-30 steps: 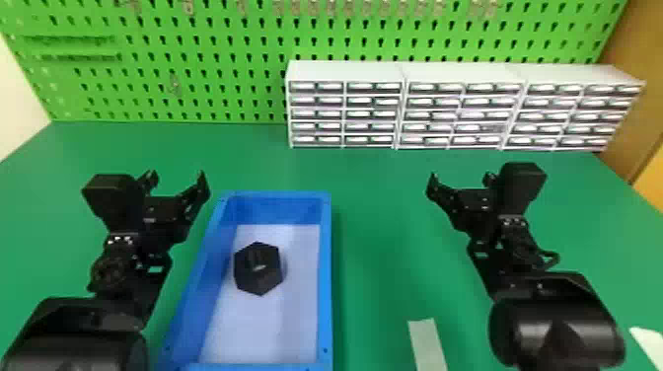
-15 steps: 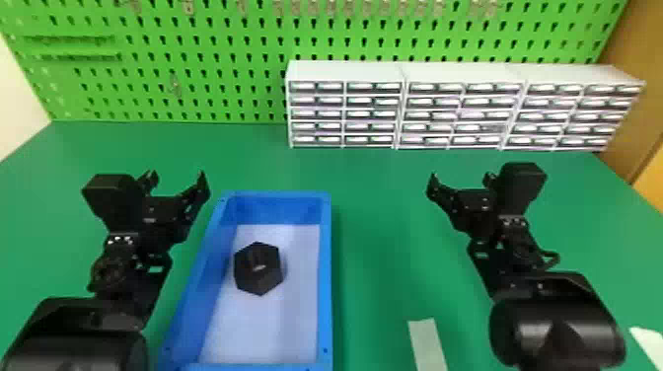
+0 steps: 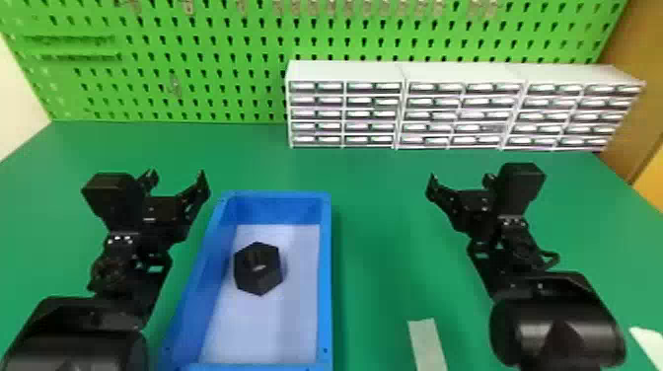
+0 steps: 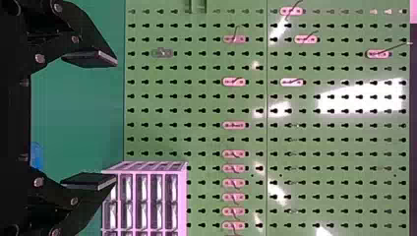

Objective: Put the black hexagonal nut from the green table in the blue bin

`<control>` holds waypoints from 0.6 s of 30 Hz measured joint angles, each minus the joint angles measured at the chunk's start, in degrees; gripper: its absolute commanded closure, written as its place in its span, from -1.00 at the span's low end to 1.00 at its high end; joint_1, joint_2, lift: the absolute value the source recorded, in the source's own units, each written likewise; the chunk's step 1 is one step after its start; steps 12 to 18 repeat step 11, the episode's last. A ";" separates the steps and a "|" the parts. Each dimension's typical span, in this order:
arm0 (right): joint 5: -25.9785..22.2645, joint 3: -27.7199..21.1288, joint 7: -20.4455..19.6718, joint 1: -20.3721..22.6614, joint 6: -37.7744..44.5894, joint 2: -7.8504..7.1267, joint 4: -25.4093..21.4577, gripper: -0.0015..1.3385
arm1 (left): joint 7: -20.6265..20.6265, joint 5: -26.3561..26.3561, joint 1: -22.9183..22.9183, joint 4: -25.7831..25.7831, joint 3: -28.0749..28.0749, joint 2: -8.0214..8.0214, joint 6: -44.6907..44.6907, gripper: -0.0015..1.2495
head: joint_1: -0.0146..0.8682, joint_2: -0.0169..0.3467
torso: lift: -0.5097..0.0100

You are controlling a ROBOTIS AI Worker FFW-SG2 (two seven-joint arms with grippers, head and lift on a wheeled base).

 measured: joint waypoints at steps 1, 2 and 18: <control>0.00 0.00 0.00 -0.01 0.00 -0.01 0.00 -0.75 | 0.00 -0.01 0.00 0.00 0.00 0.00 0.00 -0.33 | 0.59 -0.62 | 0.59; 0.00 0.00 0.00 -0.02 0.01 -0.02 0.00 -0.75 | 0.00 -0.01 0.00 0.00 0.00 0.00 0.00 -0.33 | 0.59 -0.62 | 0.59; -0.01 0.07 0.00 0.02 0.10 -0.05 0.00 -0.75 | 0.00 -0.03 0.00 0.00 0.00 0.00 0.00 -0.33 | 0.59 -0.62 | 0.59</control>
